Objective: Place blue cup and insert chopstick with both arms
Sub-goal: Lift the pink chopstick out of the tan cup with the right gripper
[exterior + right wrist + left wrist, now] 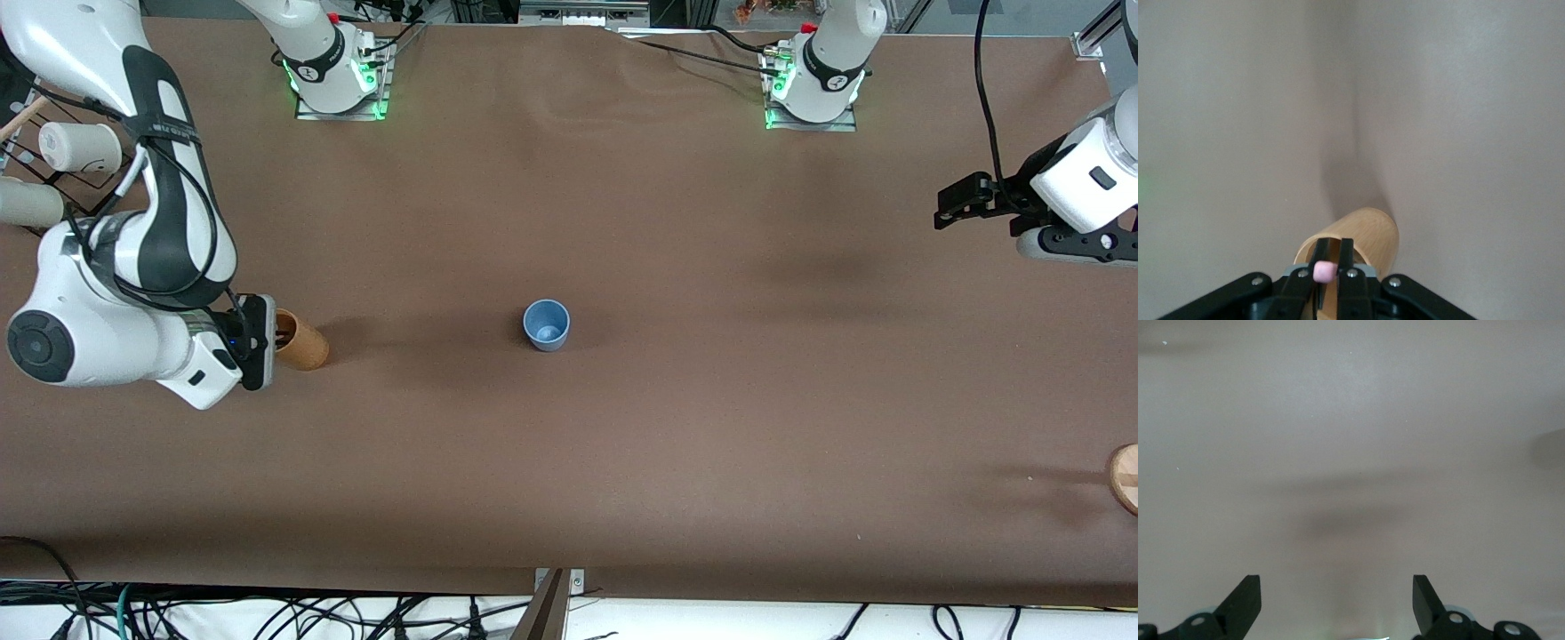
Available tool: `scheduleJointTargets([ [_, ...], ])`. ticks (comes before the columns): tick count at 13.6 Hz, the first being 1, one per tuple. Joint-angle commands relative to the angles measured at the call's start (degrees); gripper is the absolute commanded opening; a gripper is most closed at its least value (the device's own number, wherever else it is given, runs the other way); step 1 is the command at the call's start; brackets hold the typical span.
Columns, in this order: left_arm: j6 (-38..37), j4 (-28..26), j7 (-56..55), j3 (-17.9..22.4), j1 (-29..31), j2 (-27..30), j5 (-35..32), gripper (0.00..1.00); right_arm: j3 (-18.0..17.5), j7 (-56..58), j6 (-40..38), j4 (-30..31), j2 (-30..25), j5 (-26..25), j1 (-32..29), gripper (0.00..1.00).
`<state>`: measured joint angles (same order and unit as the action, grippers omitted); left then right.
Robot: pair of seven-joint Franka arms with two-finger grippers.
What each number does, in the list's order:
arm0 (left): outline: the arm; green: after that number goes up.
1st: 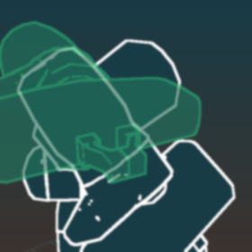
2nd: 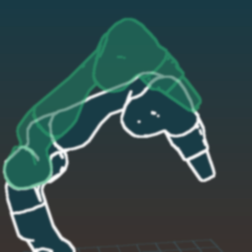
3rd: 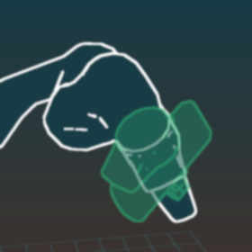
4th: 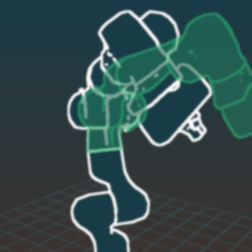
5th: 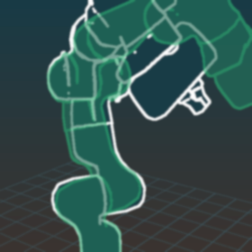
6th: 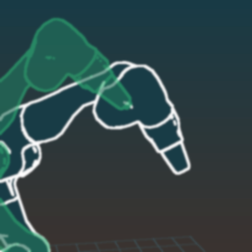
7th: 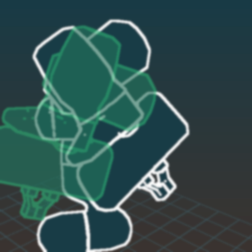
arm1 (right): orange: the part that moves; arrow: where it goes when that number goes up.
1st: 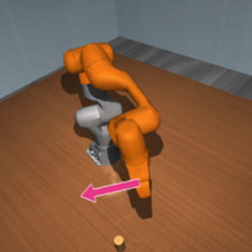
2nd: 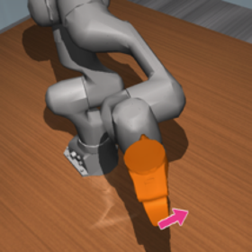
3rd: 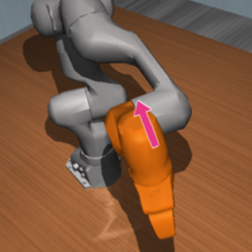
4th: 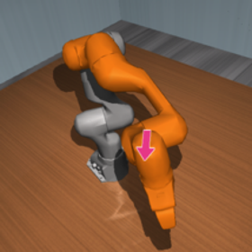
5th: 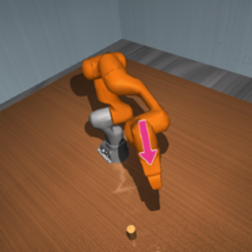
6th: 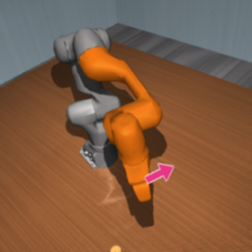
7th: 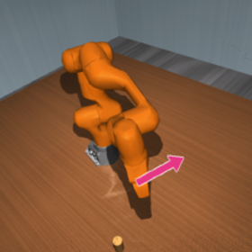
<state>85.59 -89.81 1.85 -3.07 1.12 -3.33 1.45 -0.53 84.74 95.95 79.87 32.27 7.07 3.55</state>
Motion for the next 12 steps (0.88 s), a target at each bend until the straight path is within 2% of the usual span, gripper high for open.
scheduleJointTargets([
  [1,-0.25,1.39,1.05,0.00,0.11,-0.62,1.19,1.00,-0.27,0.87,-4.26,-2.50,-1.50,2.33,-0.38,0.00],
  [7,-0.25,1.39,1.05,0.00,0.11,-0.62,1.19,1.00,-0.97,-1.23,-14.47,-16.30,-1.86,3.83,0.84,0.00],
  [10,-0.25,1.39,1.05,0.00,0.11,-0.62,1.19,1.00,-0.88,-9.47,-14.39,-18.87,-3.79,3.92,5.14,0.00],
  [12,-0.25,1.39,1.05,0.00,0.11,-0.62,1.19,1.00,-2.63,-18.25,-12.64,-18.96,-4.14,8.64,6.47,0.00],
])
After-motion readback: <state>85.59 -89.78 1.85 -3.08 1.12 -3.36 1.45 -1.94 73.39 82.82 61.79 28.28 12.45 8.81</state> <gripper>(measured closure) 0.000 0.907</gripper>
